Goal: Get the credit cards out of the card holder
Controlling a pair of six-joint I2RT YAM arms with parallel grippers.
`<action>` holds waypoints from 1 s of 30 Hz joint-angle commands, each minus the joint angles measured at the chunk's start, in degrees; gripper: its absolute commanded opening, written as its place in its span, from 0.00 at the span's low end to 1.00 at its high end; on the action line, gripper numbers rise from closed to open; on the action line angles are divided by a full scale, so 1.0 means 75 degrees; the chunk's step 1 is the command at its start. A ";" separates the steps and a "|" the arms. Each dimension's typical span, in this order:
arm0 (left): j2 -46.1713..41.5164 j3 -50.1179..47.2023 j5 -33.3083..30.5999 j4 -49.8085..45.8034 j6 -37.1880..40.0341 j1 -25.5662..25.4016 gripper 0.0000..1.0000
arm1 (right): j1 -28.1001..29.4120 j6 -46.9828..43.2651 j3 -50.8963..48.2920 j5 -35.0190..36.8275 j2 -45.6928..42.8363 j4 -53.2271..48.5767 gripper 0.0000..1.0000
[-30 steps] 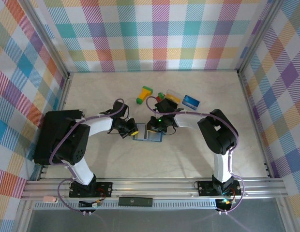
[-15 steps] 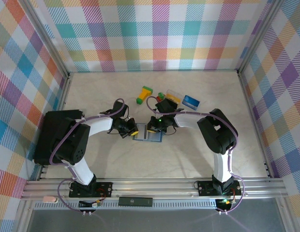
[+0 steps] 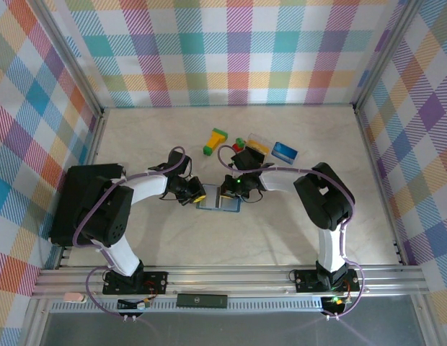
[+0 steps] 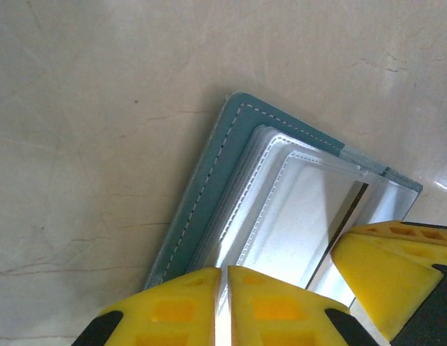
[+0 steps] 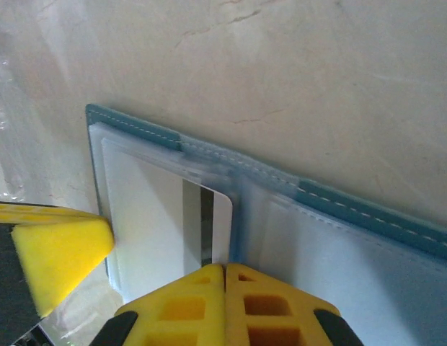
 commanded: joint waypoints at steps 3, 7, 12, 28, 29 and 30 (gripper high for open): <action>-0.0035 0.0011 -0.0302 -0.0633 0.0085 -0.0006 0.12 | -0.0071 -0.0112 -0.0227 0.0256 -0.0275 -0.0142 0.03; -0.0172 0.0146 -0.0032 -0.0519 0.0166 -0.0003 0.12 | -0.0071 -0.0121 -0.0228 0.0118 -0.0265 -0.0046 0.03; -0.0450 0.0428 -0.0031 -0.0683 0.0344 -0.0018 0.12 | -0.0074 -0.0100 -0.0210 0.0066 -0.0263 -0.0038 0.04; 0.0596 0.0619 -0.0163 -0.0722 0.0397 -0.0123 0.08 | -0.0089 0.0356 -0.0368 -0.0120 -0.0245 0.0143 0.10; 0.0620 0.0598 -0.0258 -0.0772 0.0402 -0.0123 0.08 | -0.0095 0.0355 -0.0368 -0.0124 -0.0246 0.0140 0.11; 0.0621 0.0592 -0.0344 -0.0814 0.0418 -0.0123 0.07 | -0.0095 0.0367 -0.0380 -0.0135 -0.0245 0.0142 0.12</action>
